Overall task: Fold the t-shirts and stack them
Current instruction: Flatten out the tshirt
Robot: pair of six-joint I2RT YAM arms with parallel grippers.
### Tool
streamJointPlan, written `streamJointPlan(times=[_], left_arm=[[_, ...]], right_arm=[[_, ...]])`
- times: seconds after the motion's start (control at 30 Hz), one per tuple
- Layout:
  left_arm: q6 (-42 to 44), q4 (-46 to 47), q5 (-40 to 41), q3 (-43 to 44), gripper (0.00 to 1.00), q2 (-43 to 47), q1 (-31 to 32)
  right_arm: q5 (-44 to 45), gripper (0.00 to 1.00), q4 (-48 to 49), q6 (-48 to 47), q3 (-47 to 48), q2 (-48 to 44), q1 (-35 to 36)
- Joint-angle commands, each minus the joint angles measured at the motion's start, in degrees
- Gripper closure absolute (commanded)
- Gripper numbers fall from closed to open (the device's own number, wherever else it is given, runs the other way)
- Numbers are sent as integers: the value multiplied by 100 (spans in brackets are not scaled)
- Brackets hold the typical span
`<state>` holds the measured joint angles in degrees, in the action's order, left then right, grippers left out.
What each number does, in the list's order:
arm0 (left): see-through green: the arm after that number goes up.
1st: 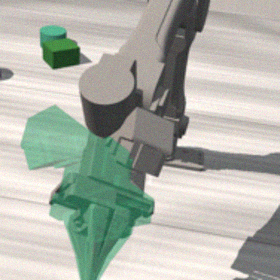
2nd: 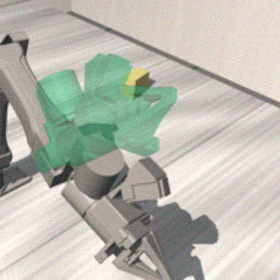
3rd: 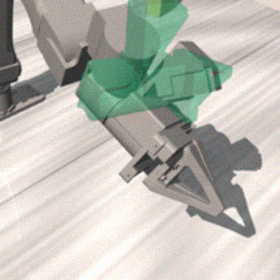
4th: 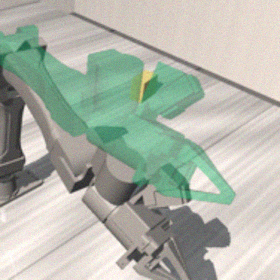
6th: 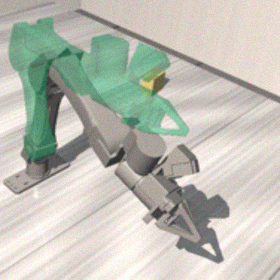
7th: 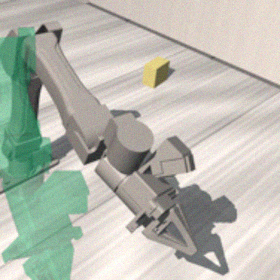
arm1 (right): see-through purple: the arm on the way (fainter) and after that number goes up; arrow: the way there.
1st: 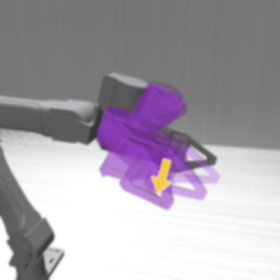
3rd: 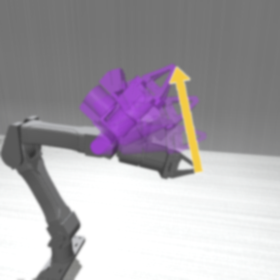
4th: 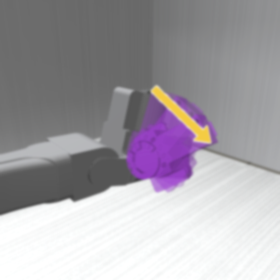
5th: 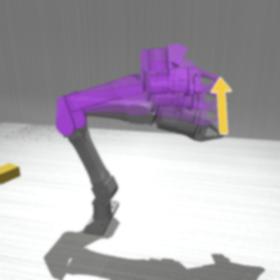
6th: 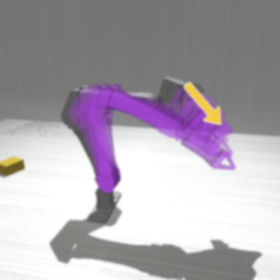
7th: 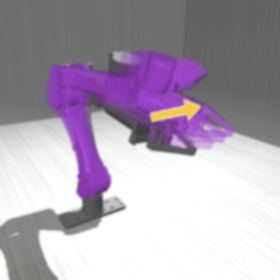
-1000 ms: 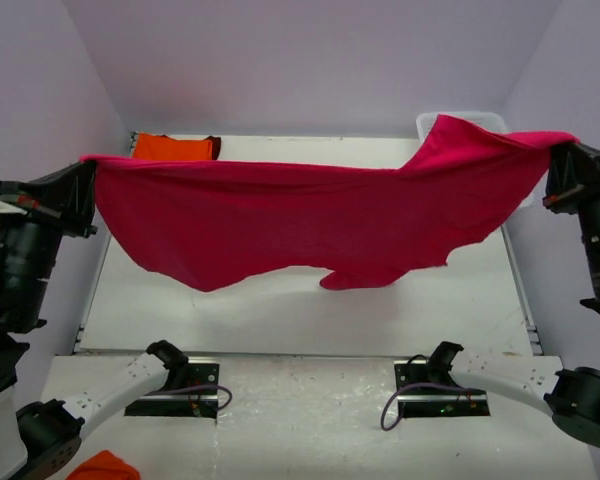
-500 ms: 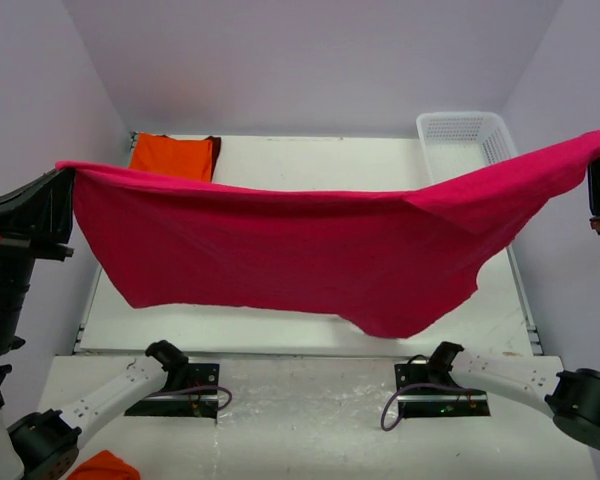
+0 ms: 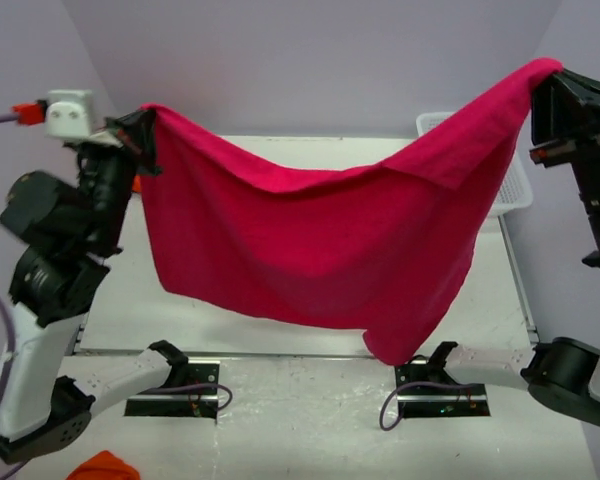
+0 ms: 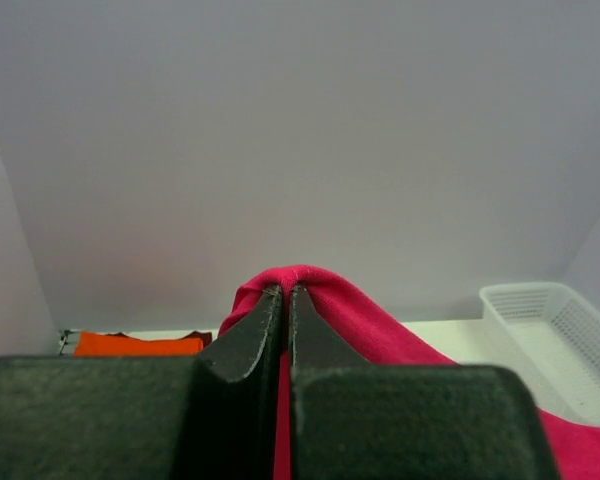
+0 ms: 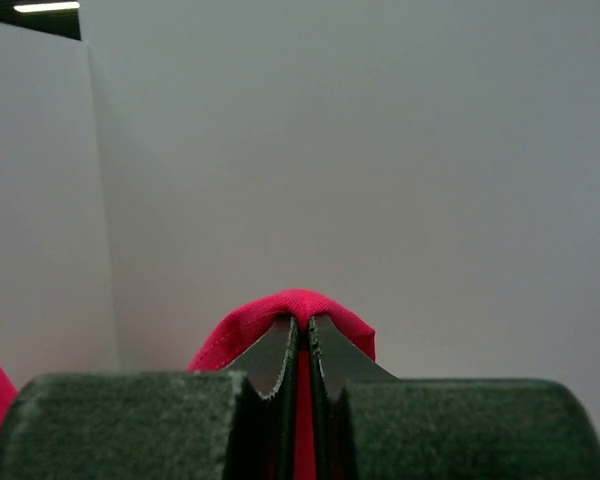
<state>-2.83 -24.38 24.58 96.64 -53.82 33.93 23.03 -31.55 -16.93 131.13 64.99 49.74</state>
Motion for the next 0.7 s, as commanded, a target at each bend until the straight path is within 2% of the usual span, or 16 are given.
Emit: streamJointPlan(times=[0.0, 0.1, 0.13, 0.17, 0.2, 0.27, 0.3, 0.37, 0.43, 0.5, 0.57, 0.67], left_arm=[[528, 916, 416, 108, 100, -821, -9], [783, 1145, 285, 793, 100, -1629, -237], [784, 1103, 189, 1282, 100, -2058, -360], [636, 998, -213, 1809, 100, -2506, -787], [635, 945, -434, 1814, 100, -2510, -1035], [503, 874, -891, 2533, 100, -3167, -1588], [433, 647, -1033, 3101, 100, -3413, -1757], [415, 496, -1331, 3492, 100, -3994, -2117], [406, 522, -1481, 3720, 100, -4354, -2337], [92, 574, -2024, 3713, 100, -4592, -2924], [-200, 549, -2290, 3608, 100, -4751, -3233], [-279, 662, -2405, 3003, 100, -4507, -3244]], right_arm=[[264, 100, 782, -969, 577, 810, -86], [141, 100, 800, -1119, 1114, 1338, -559], [36, 100, 834, -989, 1125, 1402, -744], [-269, 100, 861, -718, 1082, 1472, -1233], [-455, 100, 870, -715, 1038, 1473, -1517], [-763, 100, 870, -277, 994, 1630, -2035], [-1052, 100, 861, -172, 967, 1700, -2499], [-1203, 100, 861, 49, 976, 1920, -2836], [-1492, 100, 861, 259, 915, 2034, -3267], [-1669, 100, 844, 365, 844, 2219, -3645], [-1757, 100, 730, 409, 861, 2342, -3734], [-1906, 100, 694, 479, 642, 2211, -3743]])
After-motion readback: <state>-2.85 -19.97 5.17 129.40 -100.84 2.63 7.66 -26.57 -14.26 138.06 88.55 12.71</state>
